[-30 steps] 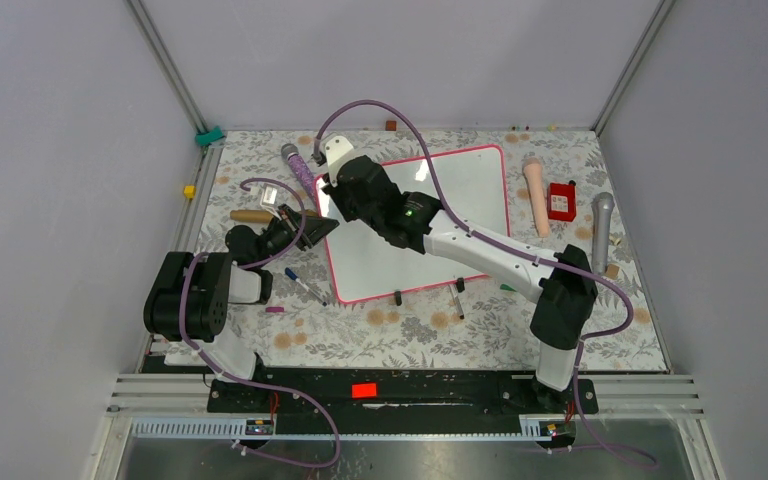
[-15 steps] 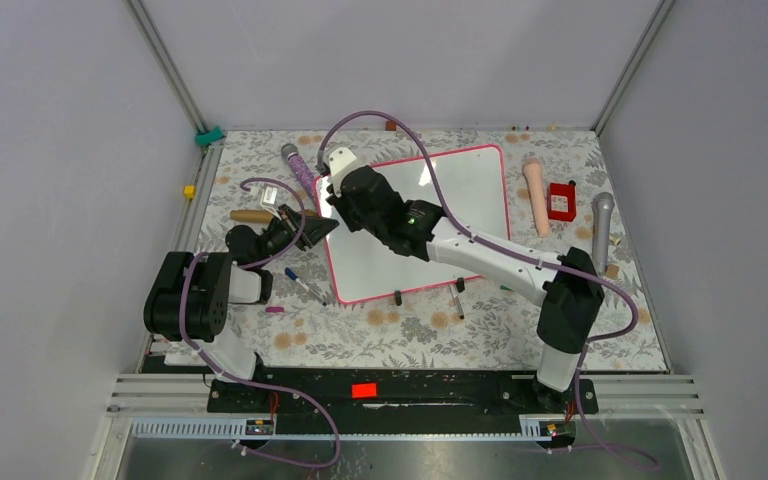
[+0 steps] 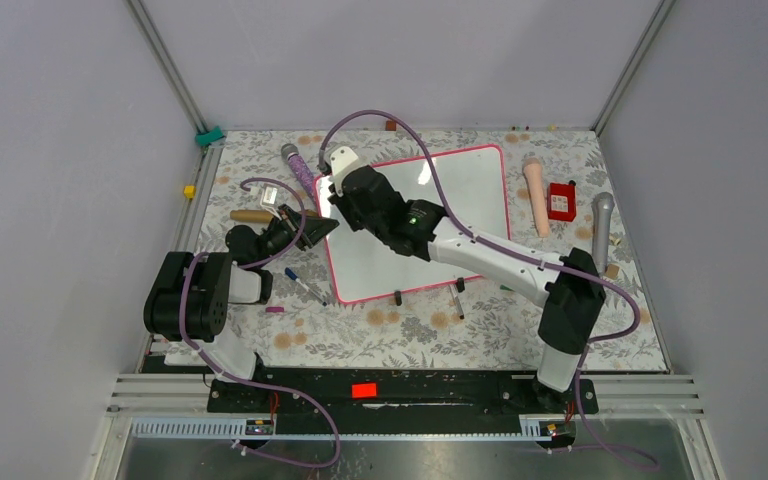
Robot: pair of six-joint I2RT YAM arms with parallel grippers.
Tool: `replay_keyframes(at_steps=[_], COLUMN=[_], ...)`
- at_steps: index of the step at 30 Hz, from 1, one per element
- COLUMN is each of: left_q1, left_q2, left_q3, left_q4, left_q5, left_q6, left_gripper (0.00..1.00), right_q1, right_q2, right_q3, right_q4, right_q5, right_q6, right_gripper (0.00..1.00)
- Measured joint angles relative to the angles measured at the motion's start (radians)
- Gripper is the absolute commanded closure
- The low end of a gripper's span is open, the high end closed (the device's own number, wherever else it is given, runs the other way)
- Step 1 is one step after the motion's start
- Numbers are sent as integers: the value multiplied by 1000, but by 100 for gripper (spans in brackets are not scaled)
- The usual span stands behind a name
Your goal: Write a sentence on the whiteboard
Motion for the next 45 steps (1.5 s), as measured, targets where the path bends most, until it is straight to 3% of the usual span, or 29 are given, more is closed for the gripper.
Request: replay_keyframes(at_steps=[19,45], left_q1=[0,0], left_q2=[0,0], left_q3=[0,0], left_q4=[-2,-6], left_q5=[-2,-2], left_q6=[0,0], left_gripper=[100,100], right_q1=[0,-1], right_q2=[77,-2], right_q3=[142,2], right_q4=[-24,-15], right_q5=[61,56], right_q6=[-56,-13], right_gripper=[100,100])
